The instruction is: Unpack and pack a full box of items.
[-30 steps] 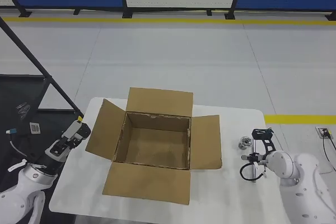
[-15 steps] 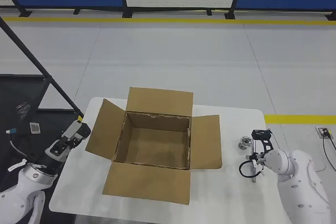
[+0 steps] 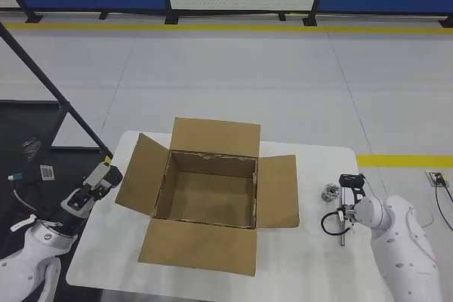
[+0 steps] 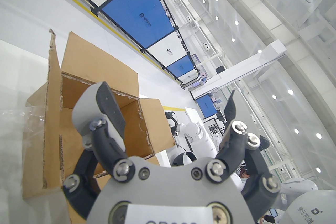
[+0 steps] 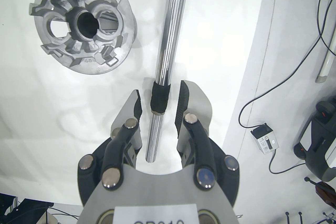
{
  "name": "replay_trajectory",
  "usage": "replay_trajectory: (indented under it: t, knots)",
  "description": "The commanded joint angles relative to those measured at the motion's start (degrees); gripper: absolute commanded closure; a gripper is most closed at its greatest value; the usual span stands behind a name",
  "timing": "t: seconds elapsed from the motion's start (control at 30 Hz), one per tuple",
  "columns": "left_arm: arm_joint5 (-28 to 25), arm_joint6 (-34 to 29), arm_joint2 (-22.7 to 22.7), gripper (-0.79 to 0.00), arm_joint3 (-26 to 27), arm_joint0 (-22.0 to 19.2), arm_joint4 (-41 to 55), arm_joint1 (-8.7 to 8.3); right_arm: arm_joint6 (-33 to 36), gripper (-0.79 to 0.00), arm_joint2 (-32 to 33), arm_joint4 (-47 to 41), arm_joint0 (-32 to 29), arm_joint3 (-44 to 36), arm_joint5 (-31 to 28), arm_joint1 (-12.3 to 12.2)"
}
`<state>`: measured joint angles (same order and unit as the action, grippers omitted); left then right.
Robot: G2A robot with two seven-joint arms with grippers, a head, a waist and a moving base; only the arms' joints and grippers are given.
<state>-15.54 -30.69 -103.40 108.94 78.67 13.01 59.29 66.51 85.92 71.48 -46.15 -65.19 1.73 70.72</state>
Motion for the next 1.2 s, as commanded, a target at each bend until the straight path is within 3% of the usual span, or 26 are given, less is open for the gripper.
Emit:
replay_trajectory:
  t: [0.0,0.57,0.8,0.9,1.17]
  knots:
    - [0.0,0.0,0.0,-0.785,0.0,0.0,0.0,0.00,-0.2,-0.320,-0.2,-0.2,0.5,1.0,-0.1,0.0]
    - [0.0,0.0,0.0,-0.785,0.0,0.0,0.0,0.00,-1.0,-0.240,-2.1,-0.9,2.8,5.2,-0.2,-0.2]
    - [0.0,0.0,0.0,-0.785,0.0,0.0,0.0,0.00,-1.3,-0.095,-2.3,-1.2,3.2,6.0,0.5,-0.4]
    - [0.0,0.0,0.0,-0.785,0.0,0.0,0.0,0.00,-1.4,0.000,-1.8,-1.4,3.0,5.1,0.8,-0.6]
    - [0.0,0.0,0.0,-0.785,0.0,0.0,0.0,0.00,0.3,0.000,1.8,-0.2,0.9,-4.6,2.1,-1.8]
